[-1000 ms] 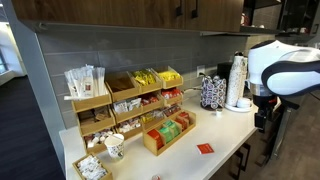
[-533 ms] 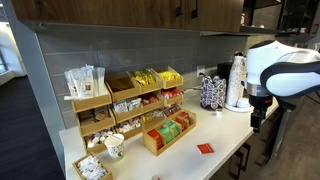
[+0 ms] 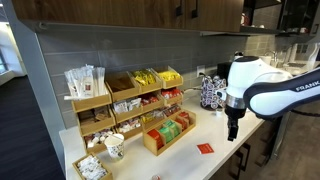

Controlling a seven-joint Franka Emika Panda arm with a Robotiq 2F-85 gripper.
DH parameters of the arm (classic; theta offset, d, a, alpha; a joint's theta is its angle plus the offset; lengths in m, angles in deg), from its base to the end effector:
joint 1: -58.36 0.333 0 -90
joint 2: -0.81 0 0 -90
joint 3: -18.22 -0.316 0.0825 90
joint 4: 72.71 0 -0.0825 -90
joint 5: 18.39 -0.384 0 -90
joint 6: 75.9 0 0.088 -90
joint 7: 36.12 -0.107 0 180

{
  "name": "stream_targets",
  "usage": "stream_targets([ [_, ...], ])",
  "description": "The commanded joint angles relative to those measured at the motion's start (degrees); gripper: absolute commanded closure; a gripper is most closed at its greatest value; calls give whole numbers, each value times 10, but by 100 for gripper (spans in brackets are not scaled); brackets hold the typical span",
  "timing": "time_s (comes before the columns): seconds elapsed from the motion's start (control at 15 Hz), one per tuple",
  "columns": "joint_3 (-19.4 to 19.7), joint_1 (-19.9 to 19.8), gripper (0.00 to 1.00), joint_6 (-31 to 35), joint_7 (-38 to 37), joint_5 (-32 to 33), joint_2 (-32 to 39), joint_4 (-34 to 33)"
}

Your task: Pick up the red sachet from the kitchen counter and put it in the forwardmost tray in the second slot from the right

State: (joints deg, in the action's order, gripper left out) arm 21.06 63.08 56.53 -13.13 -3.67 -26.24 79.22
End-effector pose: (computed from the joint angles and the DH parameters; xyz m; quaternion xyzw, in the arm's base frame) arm 0.3936 0.0084 0.4057 0.9496 0.2933 0.0488 0.0993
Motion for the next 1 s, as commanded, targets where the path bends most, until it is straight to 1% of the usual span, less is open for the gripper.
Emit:
stream_targets([
  [0.0, 17, 28, 0, 53, 81, -25, 56, -6],
  [0.13, 14, 23, 0, 62, 94, -24, 70, -9],
  [0.2, 2, 16, 0, 51, 69, -17, 54, -3],
  [0.33, 3, 16, 0, 56, 77, -17, 65, -7],
  [0.8, 3, 15, 0, 56, 80, -17, 67, -9],
  [0.93, 12, 22, 0, 77, 97, -34, 81, -10],
])
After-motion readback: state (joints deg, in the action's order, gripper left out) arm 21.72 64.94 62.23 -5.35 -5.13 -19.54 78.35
